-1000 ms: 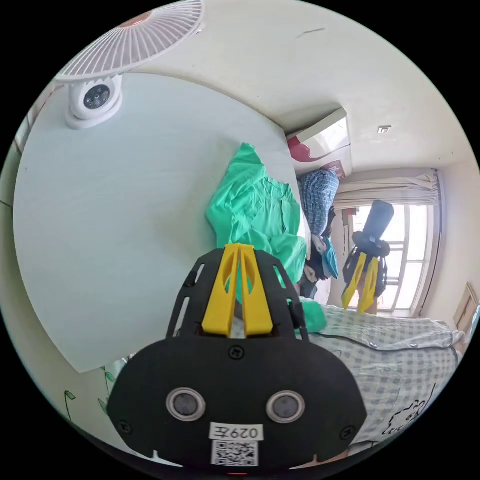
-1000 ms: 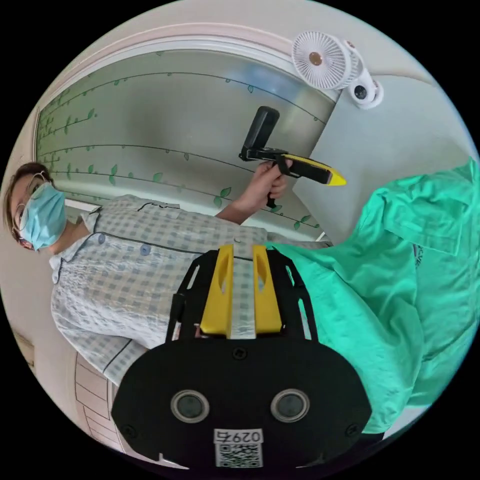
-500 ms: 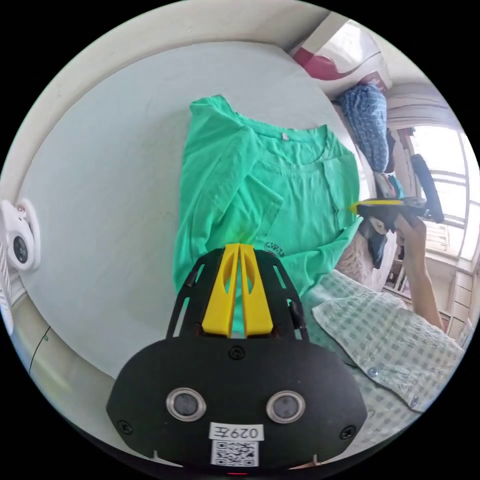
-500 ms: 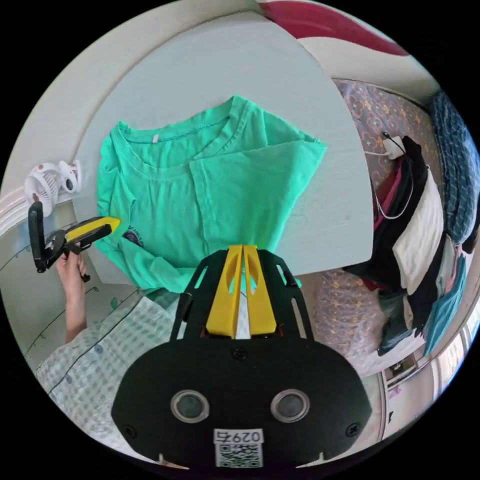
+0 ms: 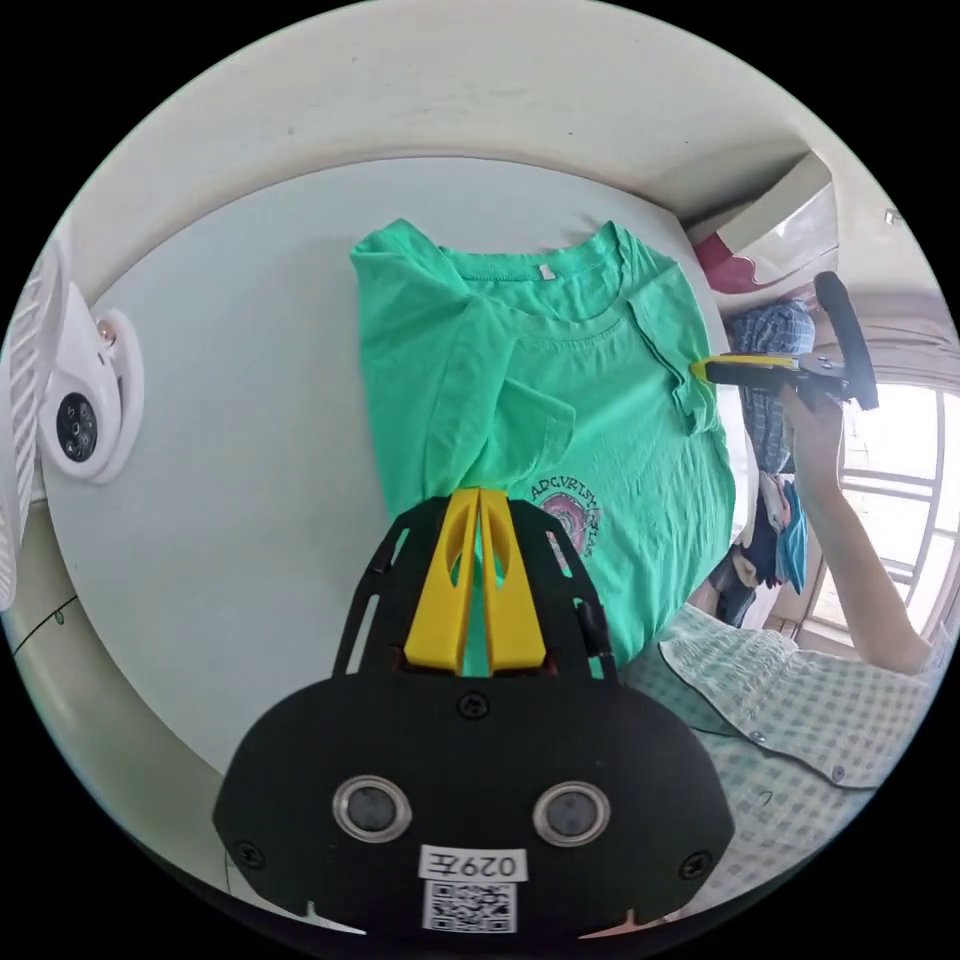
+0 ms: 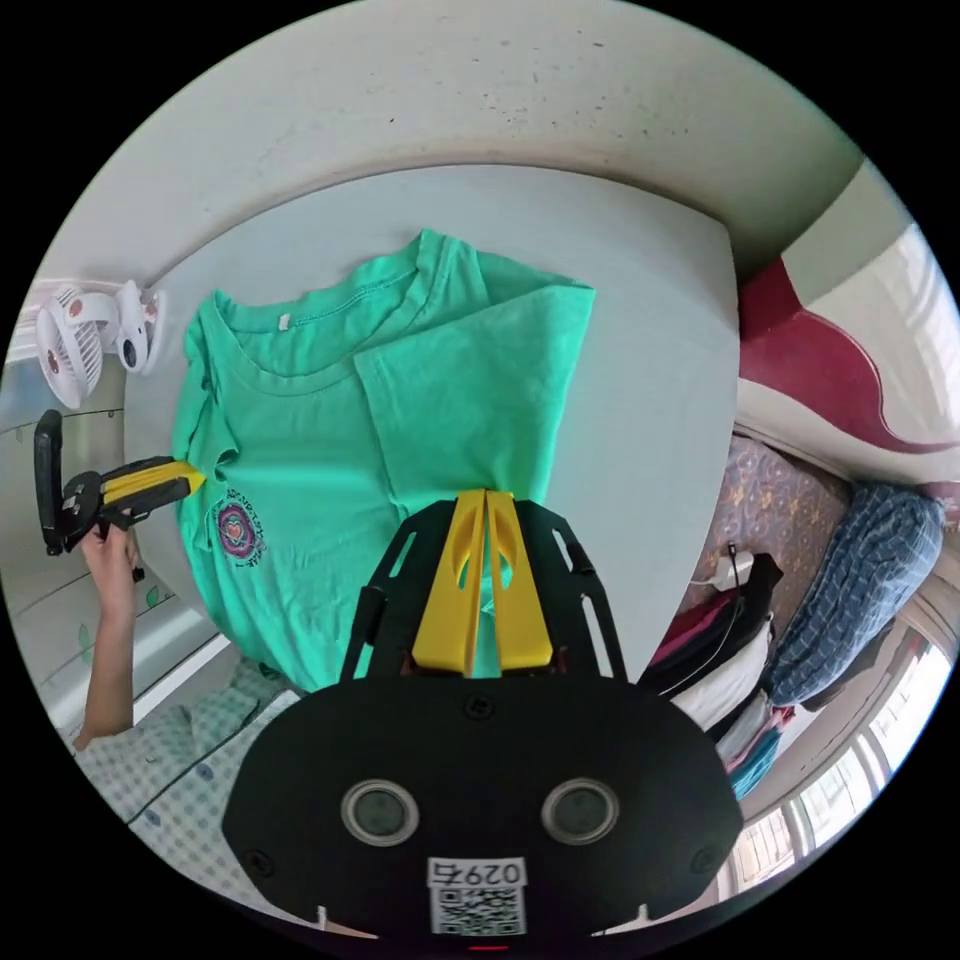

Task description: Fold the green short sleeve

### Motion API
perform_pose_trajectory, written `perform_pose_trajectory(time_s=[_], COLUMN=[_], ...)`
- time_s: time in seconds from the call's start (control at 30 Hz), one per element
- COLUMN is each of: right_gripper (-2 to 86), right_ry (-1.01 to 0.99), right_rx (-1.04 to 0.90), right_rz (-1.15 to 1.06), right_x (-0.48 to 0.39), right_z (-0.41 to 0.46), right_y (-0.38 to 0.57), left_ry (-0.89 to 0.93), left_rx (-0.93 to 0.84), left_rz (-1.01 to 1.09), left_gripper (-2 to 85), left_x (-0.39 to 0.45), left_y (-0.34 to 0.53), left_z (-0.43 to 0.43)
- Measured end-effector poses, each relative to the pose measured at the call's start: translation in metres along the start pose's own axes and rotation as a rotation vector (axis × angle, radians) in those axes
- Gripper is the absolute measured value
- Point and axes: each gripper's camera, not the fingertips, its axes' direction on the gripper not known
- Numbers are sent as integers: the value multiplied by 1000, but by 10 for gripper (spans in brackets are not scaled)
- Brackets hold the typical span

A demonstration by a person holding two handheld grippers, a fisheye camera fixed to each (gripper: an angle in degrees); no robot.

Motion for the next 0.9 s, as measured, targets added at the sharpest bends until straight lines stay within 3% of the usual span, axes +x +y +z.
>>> perform_pose_trajectory(time_s=[0.1,0.23,0.37,0.4,0.53,0.57,0.73,0.9], right_gripper=[0,21,82,81,11,6,-2,-3], right_ry=[-60,-90,27,85,209,213,29,-224], right_rx=[93,84,-72,-22,-59,-30,209,243], right_rz=[-79,-190,-204,-226,-262,-239,63,473], right_x=[3,-2,3,3,14,26,129,279], right_z=[-28,-42,-23,-29,-34,-44,-115,-131], right_y=[-7,2,0,2,0,2,28,77], left_ry=[-27,94,50,73,-92,-165,-277,62], left_rx=[95,152,80,40,22,5,138,199], left_rz=[-77,-81,-135,-136,-120,-129,-294,-435], left_gripper=[-8,-1,104,126,71,5,-9,-10], left_x=[-5,-3,4,6,10,7,-40,-129], left_y=[9,27,30,27,22,23,61,117], left_z=[-30,-43,-22,-13,-18,-23,-86,-103])
